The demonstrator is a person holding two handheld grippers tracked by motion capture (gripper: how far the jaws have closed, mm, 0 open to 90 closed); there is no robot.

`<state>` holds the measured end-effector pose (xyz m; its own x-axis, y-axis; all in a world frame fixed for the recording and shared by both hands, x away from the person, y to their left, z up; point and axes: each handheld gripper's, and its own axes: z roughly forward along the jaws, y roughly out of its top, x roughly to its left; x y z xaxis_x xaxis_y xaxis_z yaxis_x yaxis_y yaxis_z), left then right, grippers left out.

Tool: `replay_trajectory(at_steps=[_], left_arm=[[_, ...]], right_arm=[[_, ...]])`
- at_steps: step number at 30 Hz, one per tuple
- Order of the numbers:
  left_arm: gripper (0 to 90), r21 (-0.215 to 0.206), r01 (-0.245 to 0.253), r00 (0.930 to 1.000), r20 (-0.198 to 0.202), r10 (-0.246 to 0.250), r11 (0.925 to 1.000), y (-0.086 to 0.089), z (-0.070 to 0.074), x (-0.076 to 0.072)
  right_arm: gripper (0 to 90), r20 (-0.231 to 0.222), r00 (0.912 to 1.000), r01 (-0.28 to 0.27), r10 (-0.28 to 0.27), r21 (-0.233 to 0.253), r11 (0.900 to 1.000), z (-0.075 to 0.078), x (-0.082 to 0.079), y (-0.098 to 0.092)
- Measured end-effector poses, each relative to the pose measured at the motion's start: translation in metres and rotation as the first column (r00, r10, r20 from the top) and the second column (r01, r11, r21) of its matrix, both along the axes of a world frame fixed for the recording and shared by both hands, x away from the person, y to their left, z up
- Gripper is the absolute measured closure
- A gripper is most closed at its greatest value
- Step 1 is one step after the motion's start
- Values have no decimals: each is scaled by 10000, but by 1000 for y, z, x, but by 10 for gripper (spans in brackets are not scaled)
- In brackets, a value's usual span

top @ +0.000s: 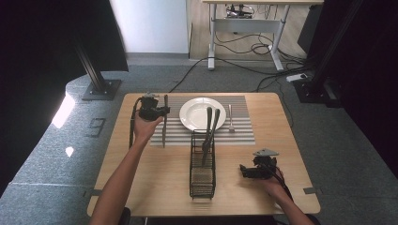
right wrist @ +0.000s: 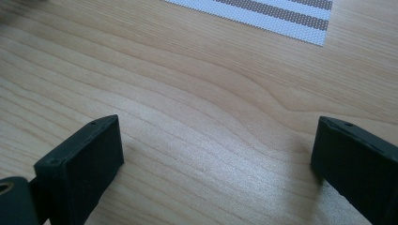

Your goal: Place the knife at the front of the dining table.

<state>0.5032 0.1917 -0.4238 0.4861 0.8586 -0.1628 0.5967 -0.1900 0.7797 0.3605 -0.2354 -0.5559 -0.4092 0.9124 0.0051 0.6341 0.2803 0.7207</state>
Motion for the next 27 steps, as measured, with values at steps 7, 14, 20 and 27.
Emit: replay_trajectory(at_steps=[7, 14, 20, 27], left_arm=[[839, 175, -174, 9997, -148, 177, 9997, -6, -12, 22], [839, 79, -572, 9958, -710, 576, 9983, -10, -30, 45], [840, -294, -1042, 9881, -1167, 1001, 9941, -5, -44, 60], [839, -236, -1365, 9810, -1423, 1319, 9904, 0, -59, 70]], right_arm=[[23, -13, 10000, 12, -12, 21, 10000, 0, 0, 0], [23, -15, 10000, 14, -14, 21, 10000, 0, 0, 0], [23, -15, 10000, 11, -10, 20, 10000, 0, 0, 0], [22, -12, 10000, -2, 2, 12, 10000, 0, 1, 0]])
